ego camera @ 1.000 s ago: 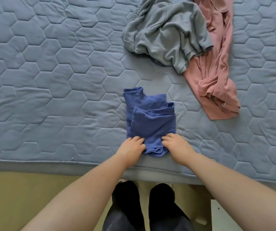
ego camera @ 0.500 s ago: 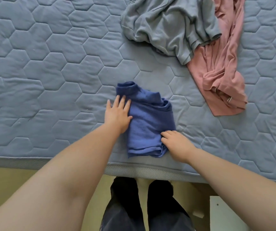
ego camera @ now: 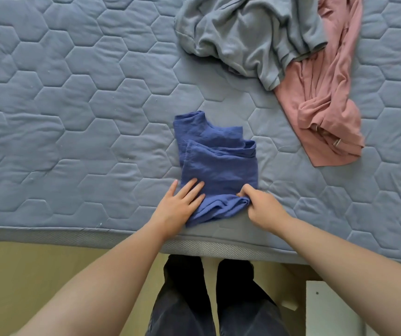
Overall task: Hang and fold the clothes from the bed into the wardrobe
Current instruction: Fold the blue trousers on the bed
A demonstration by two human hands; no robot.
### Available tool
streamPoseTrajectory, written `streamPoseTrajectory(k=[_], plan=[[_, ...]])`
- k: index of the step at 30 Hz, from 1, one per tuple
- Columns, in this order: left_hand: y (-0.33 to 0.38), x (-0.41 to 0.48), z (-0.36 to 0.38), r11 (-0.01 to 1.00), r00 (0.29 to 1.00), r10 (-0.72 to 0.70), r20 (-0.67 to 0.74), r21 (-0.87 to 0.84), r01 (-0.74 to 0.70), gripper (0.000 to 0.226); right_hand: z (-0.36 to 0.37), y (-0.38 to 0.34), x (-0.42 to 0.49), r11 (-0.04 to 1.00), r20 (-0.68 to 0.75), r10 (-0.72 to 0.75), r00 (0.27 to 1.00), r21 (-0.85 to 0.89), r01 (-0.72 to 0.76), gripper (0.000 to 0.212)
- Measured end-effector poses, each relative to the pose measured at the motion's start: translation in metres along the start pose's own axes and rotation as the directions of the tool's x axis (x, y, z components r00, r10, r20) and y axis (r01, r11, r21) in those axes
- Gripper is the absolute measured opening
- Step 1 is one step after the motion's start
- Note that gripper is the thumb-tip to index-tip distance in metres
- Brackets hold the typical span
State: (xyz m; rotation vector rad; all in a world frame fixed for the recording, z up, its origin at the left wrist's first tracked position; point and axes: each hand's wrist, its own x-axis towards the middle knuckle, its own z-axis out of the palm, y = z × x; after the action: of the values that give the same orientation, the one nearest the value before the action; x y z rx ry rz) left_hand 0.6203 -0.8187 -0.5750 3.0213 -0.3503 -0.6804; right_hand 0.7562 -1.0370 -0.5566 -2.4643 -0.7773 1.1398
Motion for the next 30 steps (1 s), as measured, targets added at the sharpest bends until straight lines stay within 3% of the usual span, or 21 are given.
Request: streamPoseTrajectory(k=[4, 7, 8, 10, 11, 13, 16, 18, 20, 23, 26, 28, 30], plan=[[-0.003, 0.000, -0.013, 0.985, 0.969, 0.028, -0.246, -0.160, -0.069, 0.037, -0.021, -0.005, 0.013, 0.956, -0.068, 0.117, 0.991, 0.277, -0.094, 0.023], [-0.009, 0.010, -0.023, 0.882, 0.908, -0.148, -0.393, -0.468, -0.059, 0.025, -0.042, -0.011, 0.028, 0.886, -0.116, 0.179, 0.977, 0.450, -0.109, 0.011], [-0.011, 0.014, -0.030, 0.767, 0.886, -0.299, -0.354, -0.642, 0.003, 0.024, -0.049, -0.012, 0.033, 0.853, -0.126, 0.198, 0.972, 0.511, -0.107, 0.009], [-0.019, 0.025, -0.048, 0.383, 0.786, -0.607, -0.121, -0.911, 0.155, 0.012, -0.065, -0.015, 0.047, 0.800, -0.143, 0.228, 0.963, 0.592, -0.102, 0.011], [-0.026, 0.032, -0.056, 0.210, 0.737, -0.676, -0.010, -0.961, 0.179, 0.016, -0.073, -0.017, 0.054, 0.787, -0.160, 0.235, 0.959, 0.611, -0.091, 0.012], [-0.042, 0.048, -0.069, 0.040, 0.696, -0.714, 0.082, -0.987, 0.158, 0.026, -0.086, -0.024, 0.068, 0.794, -0.200, 0.239, 0.950, 0.604, -0.072, 0.016], [-0.064, 0.080, -0.077, -0.021, 0.606, -0.785, 0.129, -0.983, 0.182, 0.030, -0.096, -0.032, 0.095, 0.818, -0.288, 0.272, 0.918, 0.572, -0.063, 0.036], [-0.074, 0.102, -0.070, -0.022, 0.519, -0.837, 0.174, -0.958, 0.284, 0.032, -0.094, -0.034, 0.113, 0.838, -0.320, 0.329, 0.888, 0.533, -0.118, 0.029], [-0.082, 0.122, -0.059, -0.039, 0.464, -0.844, 0.267, -0.895, 0.444, 0.038, -0.088, -0.030, 0.128, 0.853, -0.327, 0.413, 0.850, 0.466, -0.235, 0.022], [-0.090, 0.138, -0.048, -0.075, 0.416, -0.814, 0.406, -0.783, 0.617, 0.044, -0.075, -0.020, 0.140, 0.799, -0.279, 0.574, 0.770, 0.400, -0.450, 0.040], [-0.095, 0.143, -0.042, -0.131, 0.384, -0.784, 0.488, -0.735, 0.666, 0.044, -0.069, -0.019, 0.133, 0.541, -0.005, 0.719, 0.695, 0.631, -0.556, 0.079], [-0.095, 0.140, -0.039, -0.184, 0.361, -0.762, 0.538, -0.714, 0.676, 0.045, -0.066, -0.021, 0.120, 0.283, 0.257, 0.631, 0.732, 0.802, -0.526, 0.071], [-0.092, 0.135, -0.039, -0.220, 0.358, -0.749, 0.558, -0.718, 0.661, 0.045, -0.061, -0.021, 0.108, 0.171, 0.361, 0.523, 0.772, 0.843, -0.510, 0.049]])
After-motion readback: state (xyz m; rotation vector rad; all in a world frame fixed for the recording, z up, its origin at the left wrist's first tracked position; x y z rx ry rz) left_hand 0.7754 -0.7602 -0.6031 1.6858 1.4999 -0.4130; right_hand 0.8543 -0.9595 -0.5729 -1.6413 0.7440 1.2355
